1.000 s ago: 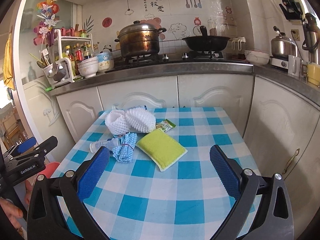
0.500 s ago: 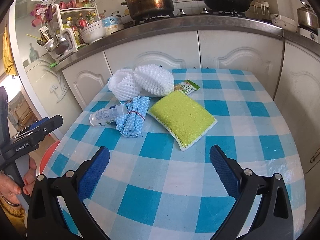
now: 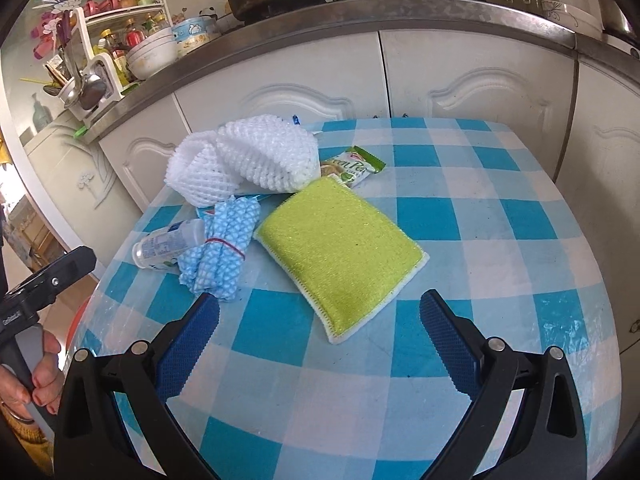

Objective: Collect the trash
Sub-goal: 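Move both tools toward the cluttered items on the table, then grasp the white foam net with left tool while right tool grasps the yellow-green sponge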

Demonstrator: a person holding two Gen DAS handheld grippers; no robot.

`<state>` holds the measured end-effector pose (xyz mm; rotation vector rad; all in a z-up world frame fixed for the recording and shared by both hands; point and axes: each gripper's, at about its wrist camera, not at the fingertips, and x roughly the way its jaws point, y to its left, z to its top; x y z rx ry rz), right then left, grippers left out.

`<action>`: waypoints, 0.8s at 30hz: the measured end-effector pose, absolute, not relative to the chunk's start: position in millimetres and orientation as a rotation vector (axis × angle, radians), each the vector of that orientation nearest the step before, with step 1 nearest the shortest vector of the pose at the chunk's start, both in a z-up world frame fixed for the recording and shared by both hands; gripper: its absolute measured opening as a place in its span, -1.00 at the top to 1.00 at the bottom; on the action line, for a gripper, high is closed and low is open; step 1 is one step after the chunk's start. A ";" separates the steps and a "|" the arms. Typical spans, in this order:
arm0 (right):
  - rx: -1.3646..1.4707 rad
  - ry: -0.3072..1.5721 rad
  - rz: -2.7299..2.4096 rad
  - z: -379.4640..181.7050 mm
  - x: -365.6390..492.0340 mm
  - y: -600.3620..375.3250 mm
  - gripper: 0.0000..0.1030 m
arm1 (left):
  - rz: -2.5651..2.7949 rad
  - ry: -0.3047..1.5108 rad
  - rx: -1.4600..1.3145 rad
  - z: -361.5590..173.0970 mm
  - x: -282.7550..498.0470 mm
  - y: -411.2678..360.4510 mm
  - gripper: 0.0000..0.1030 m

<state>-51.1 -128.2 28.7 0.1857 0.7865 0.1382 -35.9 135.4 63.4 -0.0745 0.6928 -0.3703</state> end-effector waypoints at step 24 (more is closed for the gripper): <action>0.159 0.752 0.273 37.8 27.8 -111.8 -0.92 | -0.332 0.746 0.034 56.8 78.4 82.2 -0.93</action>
